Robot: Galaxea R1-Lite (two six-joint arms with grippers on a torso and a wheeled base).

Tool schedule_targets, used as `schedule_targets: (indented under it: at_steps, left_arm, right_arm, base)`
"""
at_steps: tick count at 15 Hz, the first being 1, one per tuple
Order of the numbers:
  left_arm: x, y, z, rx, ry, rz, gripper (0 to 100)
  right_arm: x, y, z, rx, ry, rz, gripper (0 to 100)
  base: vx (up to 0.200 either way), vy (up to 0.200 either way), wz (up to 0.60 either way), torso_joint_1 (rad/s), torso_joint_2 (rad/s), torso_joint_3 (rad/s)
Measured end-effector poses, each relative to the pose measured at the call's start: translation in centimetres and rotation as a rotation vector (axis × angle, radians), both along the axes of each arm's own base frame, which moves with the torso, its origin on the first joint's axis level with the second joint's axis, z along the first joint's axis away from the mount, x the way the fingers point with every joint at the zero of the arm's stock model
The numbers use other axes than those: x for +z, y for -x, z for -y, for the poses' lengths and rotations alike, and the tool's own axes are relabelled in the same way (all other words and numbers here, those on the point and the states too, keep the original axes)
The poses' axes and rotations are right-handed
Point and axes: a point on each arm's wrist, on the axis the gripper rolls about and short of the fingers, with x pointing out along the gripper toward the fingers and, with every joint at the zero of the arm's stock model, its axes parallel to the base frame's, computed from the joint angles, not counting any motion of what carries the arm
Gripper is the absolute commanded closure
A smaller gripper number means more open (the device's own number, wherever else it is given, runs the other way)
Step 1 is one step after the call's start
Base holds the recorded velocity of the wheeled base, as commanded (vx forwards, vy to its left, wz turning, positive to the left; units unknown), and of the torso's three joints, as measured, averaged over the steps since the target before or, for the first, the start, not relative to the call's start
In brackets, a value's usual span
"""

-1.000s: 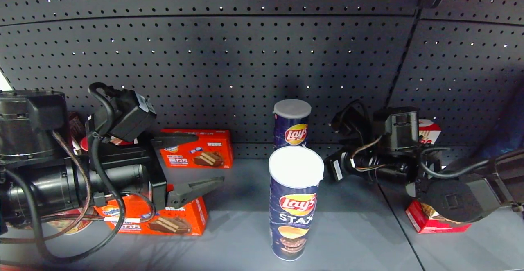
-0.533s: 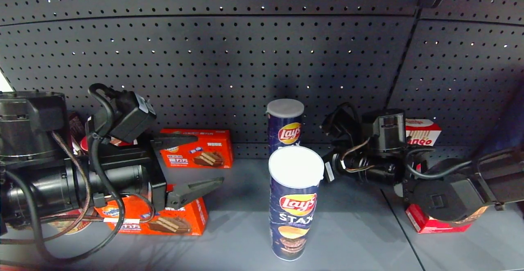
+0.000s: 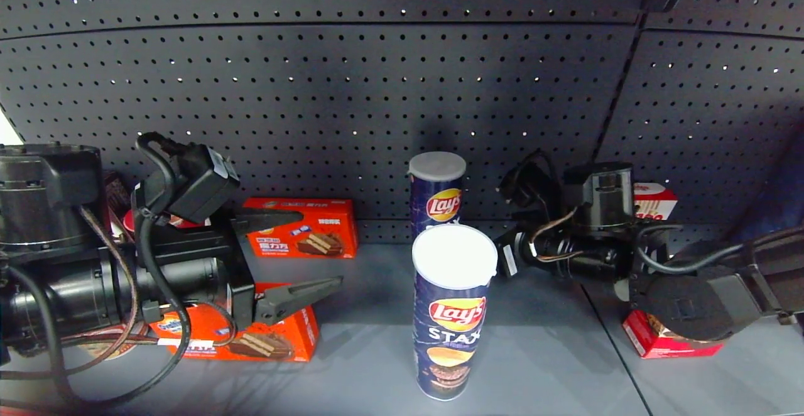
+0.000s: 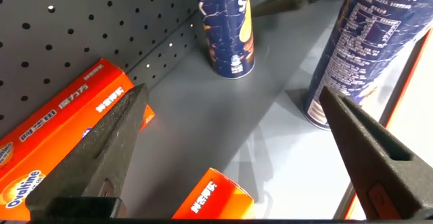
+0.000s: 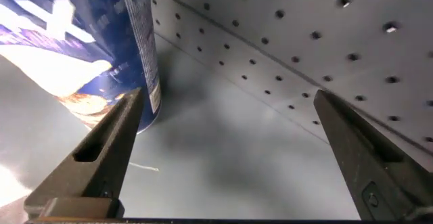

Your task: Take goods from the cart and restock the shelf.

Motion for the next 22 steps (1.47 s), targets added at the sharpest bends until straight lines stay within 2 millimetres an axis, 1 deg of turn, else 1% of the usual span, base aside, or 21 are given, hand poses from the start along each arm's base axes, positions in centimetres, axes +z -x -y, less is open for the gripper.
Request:
schedule_targets:
  at_steps: [2,3,5,9,11,12,15,22]
  left_arm:
    - [-0.1,0.1,0.0,-0.001,-0.002,-0.004,0]
    - [-0.4,0.2,0.0,-0.001,-0.004,-0.012,0]
    - [-0.8,0.4,-0.2,0.000,-0.008,-0.025,0]
    - [-0.7,0.6,-0.2,0.000,-0.007,-0.024,0]
    - [-0.8,0.7,-0.2,0.000,-0.007,-0.024,0]
    - [-0.7,0.7,-0.2,0.000,-0.007,-0.024,0]
    - [-0.6,0.6,-0.2,0.000,-0.006,-0.020,0]
    - [-0.1,0.4,-0.3,0.006,0.010,0.012,0]
  right_arm:
    - [1.3,1.0,0.4,0.005,-0.018,0.028,0]
    - [1.9,1.9,0.7,0.014,-0.027,0.041,0]
    - [2.3,4.2,1.5,0.036,-0.026,0.039,0]
    - [0.6,9.0,2.5,0.114,0.013,-0.018,0]
    - [-0.1,10.9,2.6,0.161,0.029,-0.038,0]
    - [-0.4,11.6,2.7,0.177,0.035,-0.045,0]
    - [-0.7,12.5,2.8,0.203,0.043,-0.054,0]
    - [-0.6,11.7,1.6,0.216,0.041,-0.051,0]
  base:
    - [0.000,0.000,0.00,0.000,0.00,0.000]
    - [0.000,0.000,0.00,0.000,0.00,0.000]
    - [0.000,0.000,0.00,0.000,0.00,0.000]
    - [0.000,0.000,0.00,0.000,0.00,0.000]
    - [0.000,0.000,0.00,0.000,0.00,0.000]
    - [0.000,0.000,0.00,0.000,0.00,0.000]
    - [0.000,0.000,0.00,0.000,0.00,0.000]
    - [0.000,0.000,0.00,0.000,0.00,0.000]
